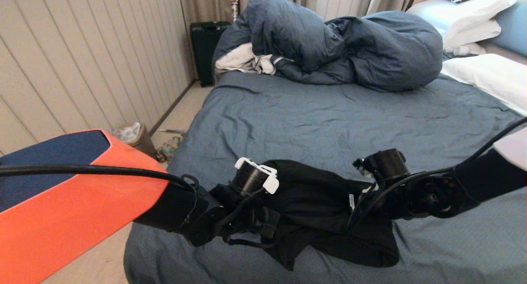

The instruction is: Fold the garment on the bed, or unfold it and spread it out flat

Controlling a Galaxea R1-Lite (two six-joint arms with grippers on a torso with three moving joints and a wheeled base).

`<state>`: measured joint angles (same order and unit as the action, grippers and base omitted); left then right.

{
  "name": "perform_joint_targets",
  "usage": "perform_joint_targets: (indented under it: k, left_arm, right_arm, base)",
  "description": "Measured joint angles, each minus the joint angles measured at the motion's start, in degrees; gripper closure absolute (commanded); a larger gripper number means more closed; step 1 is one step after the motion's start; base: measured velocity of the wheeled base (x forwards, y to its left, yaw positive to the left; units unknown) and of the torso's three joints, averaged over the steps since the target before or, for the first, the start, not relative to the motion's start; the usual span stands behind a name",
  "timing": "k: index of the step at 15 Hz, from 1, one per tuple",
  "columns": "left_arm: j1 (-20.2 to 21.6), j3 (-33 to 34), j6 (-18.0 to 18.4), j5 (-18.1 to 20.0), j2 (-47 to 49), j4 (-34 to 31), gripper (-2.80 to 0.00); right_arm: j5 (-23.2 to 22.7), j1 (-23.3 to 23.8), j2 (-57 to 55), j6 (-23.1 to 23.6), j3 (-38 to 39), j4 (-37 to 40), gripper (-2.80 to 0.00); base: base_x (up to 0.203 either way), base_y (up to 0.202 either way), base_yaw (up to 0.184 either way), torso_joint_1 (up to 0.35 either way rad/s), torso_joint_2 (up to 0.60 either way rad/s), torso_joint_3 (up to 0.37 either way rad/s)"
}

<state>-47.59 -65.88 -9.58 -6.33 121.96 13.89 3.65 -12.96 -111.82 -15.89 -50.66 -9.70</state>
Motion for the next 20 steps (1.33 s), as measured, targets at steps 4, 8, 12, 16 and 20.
perform_joint_targets:
  k: [4, 8, 12, 16, 20]
  left_arm:
    - [-0.06, 0.11, 0.79, -0.06, -2.95, -2.17, 0.00]
    - [-0.23, 1.50, 0.71, 0.00, -6.19, -2.48, 0.00]
    - [-0.53, 4.73, -0.04, -0.42, -16.67, -5.30, 0.00]
    - [1.63, 9.30, -1.09, -3.83, -36.43, -14.03, 0.00]
    - [16.33, 18.30, -2.53, -7.45, -58.97, -26.01, 0.00]
  right_arm:
    - [0.15, 0.95, 1.41, 0.40, 0.20, 0.30, 0.00]
    - [-0.15, 0.84, 5.84, 0.34, 0.85, 0.73, 0.00]
    - [-2.26, -0.62, 18.44, 0.31, 1.88, 3.79, 0.00]
    - [-2.92, -3.14, 36.53, 0.27, 1.30, 15.87, 0.00]
    - [-2.75, -3.88, 55.42, 1.60, 5.79, 29.82, 0.00]
  base:
    - [0.000, 0.000, 0.000, 0.000, 0.00, 0.000]
    - [0.000, 0.000, 0.000, 0.000, 0.00, 0.000]
    - [0.000, 0.000, 0.000, 0.000, 0.00, 0.000]
    - [0.000, 0.000, 0.000, 0.000, 0.00, 0.000]
    - [0.000, 0.000, 0.000, 0.000, 0.00, 0.000]
